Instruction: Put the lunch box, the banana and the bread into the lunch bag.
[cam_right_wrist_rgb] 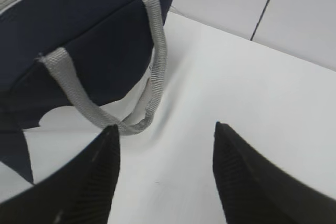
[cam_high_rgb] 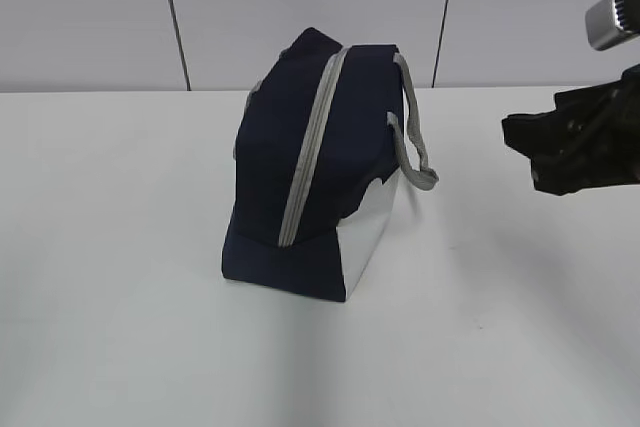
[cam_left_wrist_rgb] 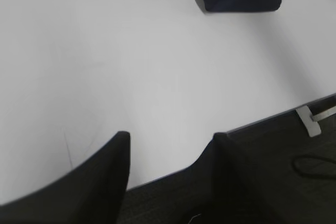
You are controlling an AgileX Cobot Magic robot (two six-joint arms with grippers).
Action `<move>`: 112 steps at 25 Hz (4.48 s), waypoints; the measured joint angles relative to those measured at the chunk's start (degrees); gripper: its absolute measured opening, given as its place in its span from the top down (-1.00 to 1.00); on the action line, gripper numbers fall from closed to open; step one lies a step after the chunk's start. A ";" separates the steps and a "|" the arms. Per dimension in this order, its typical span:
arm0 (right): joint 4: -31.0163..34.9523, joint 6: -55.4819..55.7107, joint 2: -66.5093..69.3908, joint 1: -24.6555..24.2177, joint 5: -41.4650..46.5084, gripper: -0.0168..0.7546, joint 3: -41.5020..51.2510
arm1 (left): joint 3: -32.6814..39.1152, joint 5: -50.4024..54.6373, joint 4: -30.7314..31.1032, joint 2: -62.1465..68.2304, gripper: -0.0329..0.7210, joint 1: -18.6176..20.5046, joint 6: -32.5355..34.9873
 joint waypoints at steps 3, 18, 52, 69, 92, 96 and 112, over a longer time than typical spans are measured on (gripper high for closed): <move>0.08 0.11 -0.95 0.49 -1.26 -0.14 0.73 | 1.52 -3.79 0.53 -0.22 -0.03 0.00 0.00; 0.08 3.36 -1.38 0.58 -2.69 -0.13 1.32 | 2.26 -5.44 0.76 -0.22 0.05 0.00 0.00; 106.63 -104.58 -9.46 4.08 36.83 -0.13 -2.78 | 2.26 -5.44 0.93 -0.22 0.27 0.00 0.00; 108.08 -98.55 -47.07 -10.18 66.67 -0.20 -2.87 | 2.26 -5.44 0.93 -0.22 0.27 0.00 0.00; 102.67 -92.55 -66.44 -12.92 68.03 -0.20 5.39 | 2.26 -5.44 0.93 -0.22 0.28 0.00 0.00; 102.67 -92.55 -66.44 -12.92 65.71 -0.20 6.70 | 2.26 -5.44 0.93 -0.22 0.28 0.00 0.00; 102.58 -92.55 -66.44 -12.92 65.03 -0.20 6.80 | 2.26 -5.44 0.93 -2.51 0.29 2.50 0.00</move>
